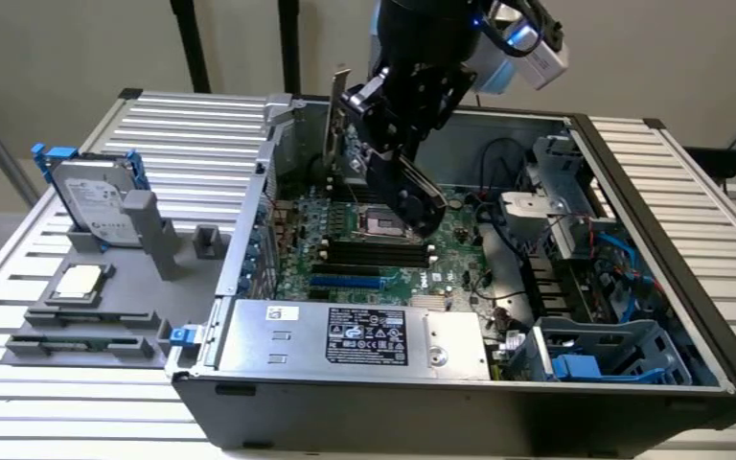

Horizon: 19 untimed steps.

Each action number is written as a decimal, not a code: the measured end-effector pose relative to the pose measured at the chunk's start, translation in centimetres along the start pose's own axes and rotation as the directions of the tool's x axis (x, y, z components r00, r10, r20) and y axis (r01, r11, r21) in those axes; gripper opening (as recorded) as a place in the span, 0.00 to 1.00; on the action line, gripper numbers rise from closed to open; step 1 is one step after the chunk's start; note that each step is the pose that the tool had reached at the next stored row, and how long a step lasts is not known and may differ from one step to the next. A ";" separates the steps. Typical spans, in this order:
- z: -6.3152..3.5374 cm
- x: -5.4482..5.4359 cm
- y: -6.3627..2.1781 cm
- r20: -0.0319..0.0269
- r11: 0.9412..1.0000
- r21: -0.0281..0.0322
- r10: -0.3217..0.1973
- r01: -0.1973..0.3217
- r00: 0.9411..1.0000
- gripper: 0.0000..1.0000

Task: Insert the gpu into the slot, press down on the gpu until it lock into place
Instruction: 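Insert the gpu into the slot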

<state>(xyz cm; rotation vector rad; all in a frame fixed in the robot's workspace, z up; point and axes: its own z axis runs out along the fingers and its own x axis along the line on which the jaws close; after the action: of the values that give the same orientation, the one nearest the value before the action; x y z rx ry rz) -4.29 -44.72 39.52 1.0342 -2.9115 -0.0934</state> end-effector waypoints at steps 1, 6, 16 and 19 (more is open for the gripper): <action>0.03 0.0 0.00 0.000 1.000 0.002 -0.017 0.017 1.000 0.26; 0.20 0.0 -0.02 0.000 0.994 0.010 -0.109 0.109 0.994 0.26; 0.52 0.0 -0.04 -0.003 0.958 0.026 -0.287 0.287 0.958 0.26; 0.60 0.0 -0.04 -0.003 0.940 0.033 -0.338 0.338 0.941 0.26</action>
<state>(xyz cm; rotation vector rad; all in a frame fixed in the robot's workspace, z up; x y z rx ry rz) -4.30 -44.72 38.91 1.5317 -2.7127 -0.0596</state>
